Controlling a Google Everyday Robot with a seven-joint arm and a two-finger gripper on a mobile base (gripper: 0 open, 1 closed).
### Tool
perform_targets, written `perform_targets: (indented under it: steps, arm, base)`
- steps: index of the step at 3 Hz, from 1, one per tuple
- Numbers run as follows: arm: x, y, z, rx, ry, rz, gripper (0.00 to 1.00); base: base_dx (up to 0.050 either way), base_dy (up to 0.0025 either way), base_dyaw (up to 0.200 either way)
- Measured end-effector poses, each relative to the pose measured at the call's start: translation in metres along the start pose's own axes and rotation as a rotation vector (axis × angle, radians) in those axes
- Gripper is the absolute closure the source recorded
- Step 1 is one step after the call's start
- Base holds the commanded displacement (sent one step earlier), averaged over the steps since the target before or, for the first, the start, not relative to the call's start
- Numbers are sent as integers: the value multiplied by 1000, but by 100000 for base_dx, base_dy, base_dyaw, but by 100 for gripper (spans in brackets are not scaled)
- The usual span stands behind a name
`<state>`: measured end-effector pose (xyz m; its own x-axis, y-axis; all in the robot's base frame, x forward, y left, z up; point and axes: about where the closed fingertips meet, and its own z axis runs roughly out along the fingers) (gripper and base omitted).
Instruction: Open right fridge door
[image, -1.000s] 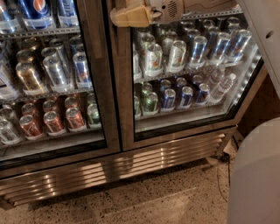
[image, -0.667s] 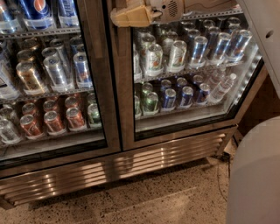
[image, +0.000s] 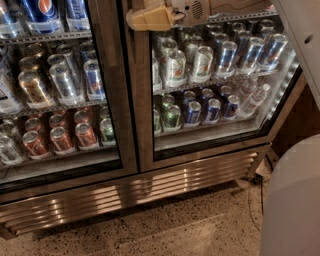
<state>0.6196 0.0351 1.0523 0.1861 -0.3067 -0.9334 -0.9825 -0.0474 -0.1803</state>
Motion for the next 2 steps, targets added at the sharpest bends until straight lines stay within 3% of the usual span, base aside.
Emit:
perform_targets:
  steps: [2]
  arm:
    - [-5,-2,-8,50,14,-15,32]
  base:
    - [0,0,0]
